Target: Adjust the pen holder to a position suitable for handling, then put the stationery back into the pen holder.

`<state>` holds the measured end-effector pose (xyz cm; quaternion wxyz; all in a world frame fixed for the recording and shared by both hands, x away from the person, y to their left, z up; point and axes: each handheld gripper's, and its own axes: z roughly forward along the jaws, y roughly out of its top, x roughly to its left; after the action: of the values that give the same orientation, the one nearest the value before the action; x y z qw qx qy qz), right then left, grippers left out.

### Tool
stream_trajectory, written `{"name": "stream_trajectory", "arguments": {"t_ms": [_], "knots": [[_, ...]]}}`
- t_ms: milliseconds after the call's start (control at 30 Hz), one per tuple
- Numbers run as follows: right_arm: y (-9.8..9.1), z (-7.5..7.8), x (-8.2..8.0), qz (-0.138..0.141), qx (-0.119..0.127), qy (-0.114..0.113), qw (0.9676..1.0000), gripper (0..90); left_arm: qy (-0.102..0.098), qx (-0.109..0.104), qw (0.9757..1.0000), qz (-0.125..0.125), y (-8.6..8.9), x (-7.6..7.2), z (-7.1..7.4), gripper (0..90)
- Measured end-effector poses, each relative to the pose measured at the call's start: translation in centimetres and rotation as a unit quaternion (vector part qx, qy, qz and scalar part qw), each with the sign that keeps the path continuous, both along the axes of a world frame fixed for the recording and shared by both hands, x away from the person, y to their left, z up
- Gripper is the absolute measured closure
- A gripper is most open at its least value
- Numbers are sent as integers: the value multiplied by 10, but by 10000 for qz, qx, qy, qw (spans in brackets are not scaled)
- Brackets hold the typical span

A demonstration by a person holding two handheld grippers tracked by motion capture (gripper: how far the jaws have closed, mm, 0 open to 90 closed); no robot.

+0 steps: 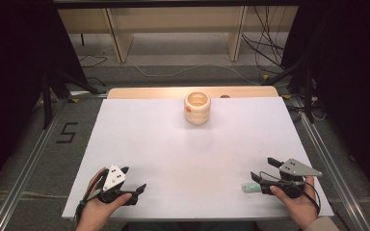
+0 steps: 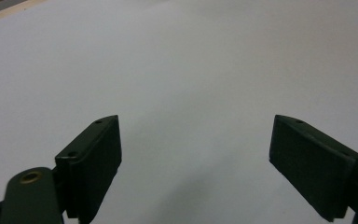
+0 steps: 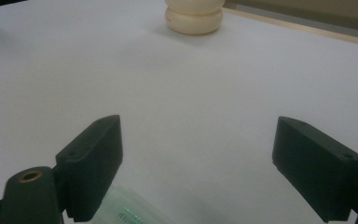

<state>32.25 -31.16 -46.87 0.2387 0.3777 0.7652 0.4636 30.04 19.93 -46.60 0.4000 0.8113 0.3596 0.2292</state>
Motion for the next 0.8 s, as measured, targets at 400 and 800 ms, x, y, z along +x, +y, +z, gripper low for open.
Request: {"name": "stream_trajectory", "arguments": {"t_ms": [400,800], "knots": [[1,1,3,-16,35,-42,10000,170,8,41,10000,-10,-1,-2,-1,166],[3,7,2,-9,-89,-14,10000,232,-15,47,10000,-47,-2,0,1,166]]}}
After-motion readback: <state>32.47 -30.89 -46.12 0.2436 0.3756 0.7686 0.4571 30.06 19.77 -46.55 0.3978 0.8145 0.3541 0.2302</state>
